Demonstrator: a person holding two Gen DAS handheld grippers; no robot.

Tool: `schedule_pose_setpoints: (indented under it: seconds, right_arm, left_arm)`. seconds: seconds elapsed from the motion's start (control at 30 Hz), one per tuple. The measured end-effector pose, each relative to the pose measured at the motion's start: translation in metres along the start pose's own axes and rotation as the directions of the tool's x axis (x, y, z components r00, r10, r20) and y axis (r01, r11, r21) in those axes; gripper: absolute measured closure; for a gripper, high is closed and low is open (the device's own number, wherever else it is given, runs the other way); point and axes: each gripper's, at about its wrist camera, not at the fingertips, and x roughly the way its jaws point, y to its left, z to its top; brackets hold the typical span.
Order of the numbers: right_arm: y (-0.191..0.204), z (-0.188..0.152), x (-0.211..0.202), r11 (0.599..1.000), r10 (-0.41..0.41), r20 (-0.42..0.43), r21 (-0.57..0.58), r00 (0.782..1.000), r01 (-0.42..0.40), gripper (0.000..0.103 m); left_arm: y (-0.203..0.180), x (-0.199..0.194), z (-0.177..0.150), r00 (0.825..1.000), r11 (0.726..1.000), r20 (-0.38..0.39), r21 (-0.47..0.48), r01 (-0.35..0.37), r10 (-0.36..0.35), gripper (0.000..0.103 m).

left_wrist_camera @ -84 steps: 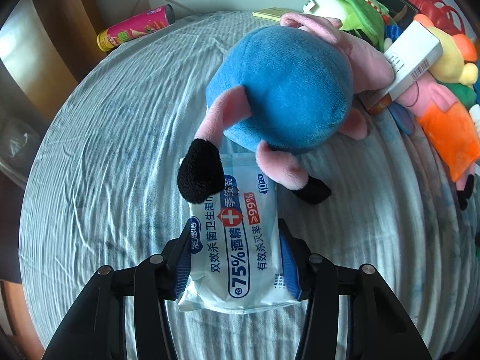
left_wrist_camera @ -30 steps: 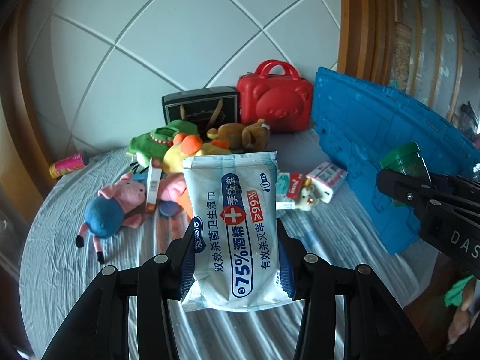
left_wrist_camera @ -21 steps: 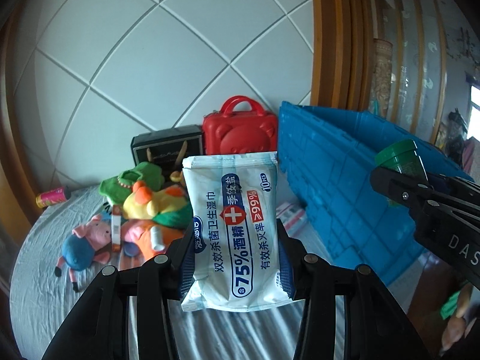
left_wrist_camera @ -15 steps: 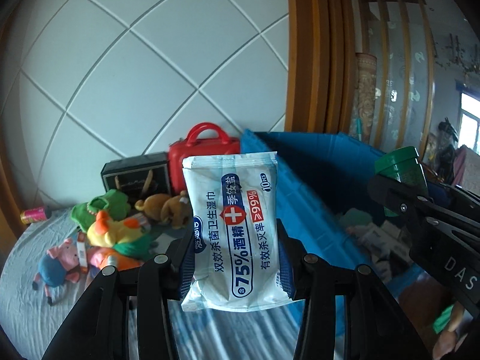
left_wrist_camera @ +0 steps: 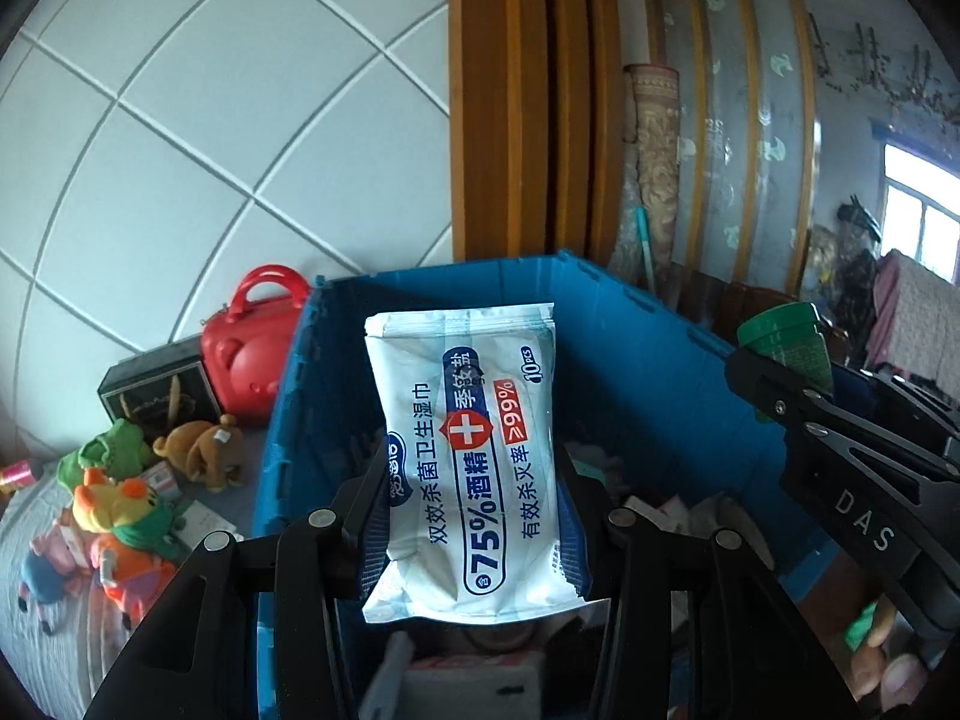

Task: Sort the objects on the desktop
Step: 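Lower the wipes pack and green jar into the blue bin and release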

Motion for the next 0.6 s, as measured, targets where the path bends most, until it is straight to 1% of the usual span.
schedule_pose_setpoints:
  seconds: [0.13,0.23,0.33,0.43,0.6]
  right_arm:
    - [-0.022,-0.009,0.03,1.0,-0.006,-0.055,0.009,0.998,0.006,0.063]
    - [-0.032,-0.014,0.055,1.0,-0.019,-0.147,-0.004,0.989,0.019,0.063]
    - [-0.037,-0.021,0.076,1.0,-0.011,-0.237,-0.025,0.972,0.005,0.063]
    - [-0.039,-0.027,0.089,0.999,-0.009,-0.292,-0.046,0.956,-0.004,0.063]
    - [-0.043,-0.025,0.095,0.998,-0.001,-0.298,-0.063,0.955,-0.018,0.063]
  left_arm:
    - [-0.023,0.024,-0.003,0.995,1.0,-0.1,0.009,0.006,-0.005,0.058]
    - [-0.031,0.043,-0.008,0.978,1.0,-0.208,0.008,-0.006,0.007,0.057]
    - [-0.035,0.057,-0.01,0.957,1.0,-0.288,-0.009,-0.027,0.023,0.057]
    - [-0.036,0.059,-0.011,0.952,0.999,-0.304,-0.017,-0.039,0.032,0.057]
    - [-0.039,0.062,-0.013,0.943,0.998,-0.328,-0.028,-0.058,0.045,0.056]
